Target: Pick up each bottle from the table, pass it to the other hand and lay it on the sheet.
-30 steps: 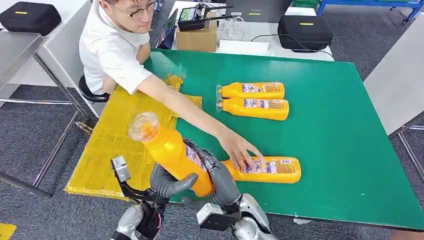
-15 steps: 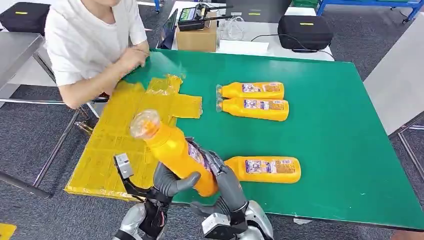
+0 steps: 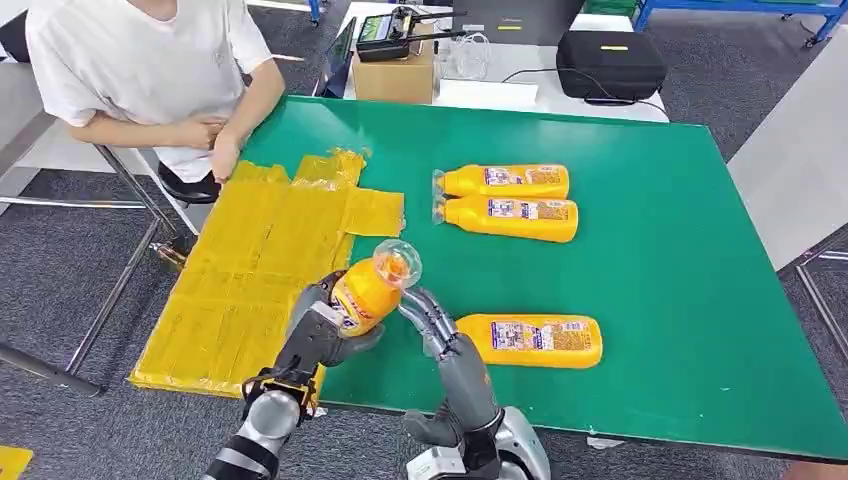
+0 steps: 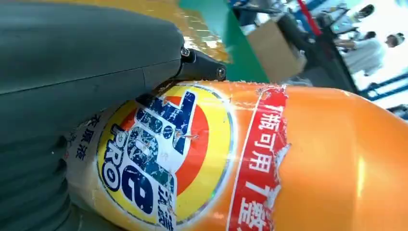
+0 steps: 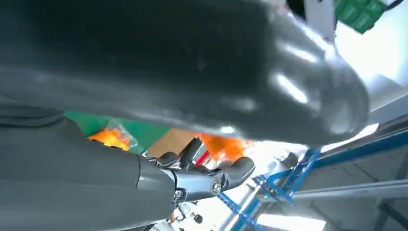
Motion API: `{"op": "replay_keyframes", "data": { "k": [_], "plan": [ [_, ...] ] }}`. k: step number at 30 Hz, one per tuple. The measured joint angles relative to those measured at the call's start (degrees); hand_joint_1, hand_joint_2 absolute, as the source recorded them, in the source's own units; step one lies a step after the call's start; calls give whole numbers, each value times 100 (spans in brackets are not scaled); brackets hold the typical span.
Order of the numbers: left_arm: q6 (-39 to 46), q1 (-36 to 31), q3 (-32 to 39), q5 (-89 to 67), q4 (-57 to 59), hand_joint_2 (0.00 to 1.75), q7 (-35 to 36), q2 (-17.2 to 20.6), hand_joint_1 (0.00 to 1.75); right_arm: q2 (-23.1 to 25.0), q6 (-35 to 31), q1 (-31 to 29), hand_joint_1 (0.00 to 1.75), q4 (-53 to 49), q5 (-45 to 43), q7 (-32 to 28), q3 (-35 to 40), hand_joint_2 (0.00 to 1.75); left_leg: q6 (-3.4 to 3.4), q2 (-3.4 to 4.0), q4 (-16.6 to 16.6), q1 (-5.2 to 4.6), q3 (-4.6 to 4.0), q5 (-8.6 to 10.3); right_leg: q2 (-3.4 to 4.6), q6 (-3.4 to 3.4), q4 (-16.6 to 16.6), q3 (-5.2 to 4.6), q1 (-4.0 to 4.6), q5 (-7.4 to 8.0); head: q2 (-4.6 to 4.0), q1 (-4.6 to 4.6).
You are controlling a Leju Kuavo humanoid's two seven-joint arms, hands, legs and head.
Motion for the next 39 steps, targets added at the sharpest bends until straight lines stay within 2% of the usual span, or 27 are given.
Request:
{"op": "replay_keyframes", "data": {
  "k": [1,2,4,6,12,17,25,27,29,30,32,37,39],
  "plan": [
    [39,-16,46,-35,48,175,-7,13,173,2,15,5,0,4,-26,-2,-15,0,0,0,0,0,0,0,0,0,0,-1,0,0,0,4],
    [61,-37,98,-70,94,175,-15,28,155,2,33,7,0,11,-50,-2,-26,0,0,0,0,0,-1,0,0,0,0,-1,0,0,0,0],
    [157,-68,177,-195,173,175,-11,55,159,2,55,13,0,28,-61,-13,-46,0,0,0,0,1,-1,0,0,0,0,-1,1,0,0,2],
    [342,-120,242,-568,288,175,184,128,145,2,89,16,0,46,-63,-30,-65,0,0,0,0,1,-1,0,0,0,0,-1,1,0,0,2],
    [688,-671,413,-2031,1098,175,697,466,150,2,188,19,0,85,-61,-83,-81,0,0,1,-2,2,19,0,1,0,1,19,1,0,0,2],
    [693,-1206,651,-2472,1880,175,953,725,140,2,273,20,0,85,-50,-109,-83,0,0,0,-4,4,47,0,0,0,2,49,2,0,0,4],
    [691,-1792,701,-3187,2830,175,1373,1012,141,2,284,17,0,83,-46,-118,-79,0,-1,2,-5,4,72,1,1,0,3,78,1,0,0,2],
    [691,-1858,701,-3222,2933,175,1395,1047,148,2,284,17,0,83,-46,-118,-79,0,-1,2,-5,4,73,1,1,0,3,79,1,0,0,2],
    [662,-1910,690,-3329,3031,175,1460,1082,143,2,295,16,0,83,-48,-118,-79,0,-1,2,-5,4,76,1,1,0,4,79,1,0,0,2],
    [616,-1941,688,-3359,3066,175,1471,1106,120,2,304,16,0,83,-50,-118,-79,0,-1,2,-5,4,74,1,1,0,4,79,1,0,0,2],
    [416,-2008,686,-3362,3142,175,1428,1141,0,0,341,11,0,85,-65,-120,-81,0,-1,2,-5,4,76,1,1,0,4,81,1,0,0,4],
    [-567,-2084,804,-2742,3182,175,596,1193,0,0,420,-31,0,138,-151,-258,-83,0,-1,-4,-5,4,78,2,-1,0,5,86,1,0,0,-2],
    [-789,-2076,850,-2601,3180,175,463,1202,0,0,441,-61,0,168,-168,-295,-83,0,-1,-4,-5,4,84,4,-3,0,6,90,1,0,0,4]
  ]
}}
